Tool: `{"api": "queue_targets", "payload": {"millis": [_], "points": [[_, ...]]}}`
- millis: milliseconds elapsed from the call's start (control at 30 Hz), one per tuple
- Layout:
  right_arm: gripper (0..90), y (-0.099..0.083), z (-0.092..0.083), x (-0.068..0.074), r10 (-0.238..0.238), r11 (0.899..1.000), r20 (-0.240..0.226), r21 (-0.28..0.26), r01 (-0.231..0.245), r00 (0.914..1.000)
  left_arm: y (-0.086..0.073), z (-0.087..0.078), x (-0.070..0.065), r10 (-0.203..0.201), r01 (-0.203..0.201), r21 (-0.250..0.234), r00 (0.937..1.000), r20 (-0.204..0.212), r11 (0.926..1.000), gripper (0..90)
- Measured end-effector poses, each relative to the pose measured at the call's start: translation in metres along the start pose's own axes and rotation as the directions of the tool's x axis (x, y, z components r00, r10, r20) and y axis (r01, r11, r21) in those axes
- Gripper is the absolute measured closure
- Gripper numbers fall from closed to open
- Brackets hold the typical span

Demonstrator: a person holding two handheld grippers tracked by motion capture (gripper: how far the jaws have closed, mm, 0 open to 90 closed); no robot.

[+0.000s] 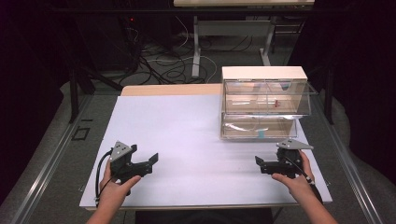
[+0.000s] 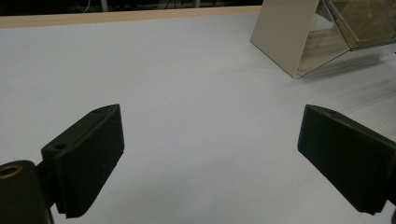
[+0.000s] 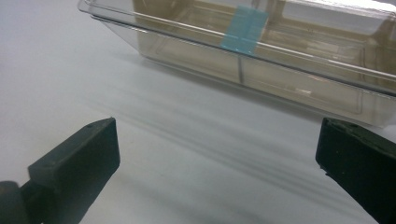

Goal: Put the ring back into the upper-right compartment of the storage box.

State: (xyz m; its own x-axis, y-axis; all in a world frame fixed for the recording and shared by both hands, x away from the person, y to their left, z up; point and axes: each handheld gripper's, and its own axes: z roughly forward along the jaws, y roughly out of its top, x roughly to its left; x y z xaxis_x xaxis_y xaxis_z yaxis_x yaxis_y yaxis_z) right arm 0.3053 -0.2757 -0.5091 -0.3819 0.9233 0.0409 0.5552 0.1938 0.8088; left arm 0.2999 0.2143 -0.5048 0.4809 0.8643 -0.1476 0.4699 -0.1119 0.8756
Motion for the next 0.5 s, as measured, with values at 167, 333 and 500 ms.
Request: {"api": "queue_targets", "payload": {"millis": [167,333,500], "points": [[0.0,-0.0054,0.0014,-0.0024,-0.016,1.000,0.022,0.020,0.016,0.9996,0.0000,0.0000,0.0004,-0.009,0.009,-0.002,1.0000,0.001,1.0000,7.2],[0.0,-0.0065,0.0025,-0.0035,-0.013,1.000,0.019,0.019,0.013,0.9997,0.0000,0.0000,0.0006,-0.008,0.008,-0.002,1.0000,0.002,1.0000,7.2],[0.0,-0.0076,0.0052,-0.0055,-0.004,0.999,0.015,0.032,0.004,0.9999,0.0000,0.0002,0.0005,-0.008,0.008,-0.001,1.0000,0.002,1.0000,7.2]]}}
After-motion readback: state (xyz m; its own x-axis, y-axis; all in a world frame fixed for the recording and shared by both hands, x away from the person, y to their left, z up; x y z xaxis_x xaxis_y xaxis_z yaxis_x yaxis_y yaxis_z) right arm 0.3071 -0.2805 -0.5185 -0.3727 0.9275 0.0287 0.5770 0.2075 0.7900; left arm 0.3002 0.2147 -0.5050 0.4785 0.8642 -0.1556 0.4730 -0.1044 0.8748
